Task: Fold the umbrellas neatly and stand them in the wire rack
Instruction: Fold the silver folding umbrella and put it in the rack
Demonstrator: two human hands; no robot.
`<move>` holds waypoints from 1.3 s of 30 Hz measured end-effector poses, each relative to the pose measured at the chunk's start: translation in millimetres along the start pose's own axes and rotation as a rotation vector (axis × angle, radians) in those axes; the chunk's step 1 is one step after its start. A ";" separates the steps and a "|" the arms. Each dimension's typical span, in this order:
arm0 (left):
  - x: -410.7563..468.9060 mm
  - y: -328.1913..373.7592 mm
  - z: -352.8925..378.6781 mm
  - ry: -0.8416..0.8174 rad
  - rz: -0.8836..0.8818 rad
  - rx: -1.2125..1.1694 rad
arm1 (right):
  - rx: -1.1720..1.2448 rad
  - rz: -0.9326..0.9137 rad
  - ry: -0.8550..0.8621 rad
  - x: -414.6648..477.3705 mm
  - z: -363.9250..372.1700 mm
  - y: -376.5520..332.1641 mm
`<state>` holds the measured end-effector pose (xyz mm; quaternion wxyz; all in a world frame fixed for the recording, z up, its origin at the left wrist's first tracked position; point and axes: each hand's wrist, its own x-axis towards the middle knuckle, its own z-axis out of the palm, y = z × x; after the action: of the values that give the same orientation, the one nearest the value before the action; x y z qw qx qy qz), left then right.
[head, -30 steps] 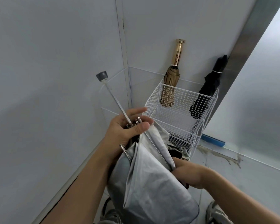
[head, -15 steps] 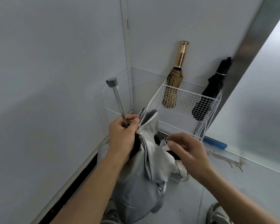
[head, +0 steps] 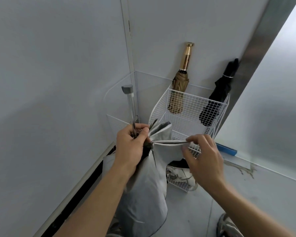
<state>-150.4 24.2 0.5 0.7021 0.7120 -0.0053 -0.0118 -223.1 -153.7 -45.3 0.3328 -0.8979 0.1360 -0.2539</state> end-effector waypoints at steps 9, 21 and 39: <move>-9.6 5.6 13.0 -0.080 -0.143 -0.237 | 0.262 -0.026 -0.408 -24.8 19.8 -16.1; -3.1 10.1 19.8 0.081 -0.186 -0.334 | 0.232 0.160 -0.602 -13.6 8.2 -17.7; 21.9 0.6 -5.3 0.489 -0.331 -0.486 | -0.344 -0.344 -0.288 -33.8 14.9 -22.3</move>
<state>-128.4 29.0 0.9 0.8195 0.4979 0.2804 0.0442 -241.4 -115.3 -52.5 0.1437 -0.9779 -0.0260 -0.1495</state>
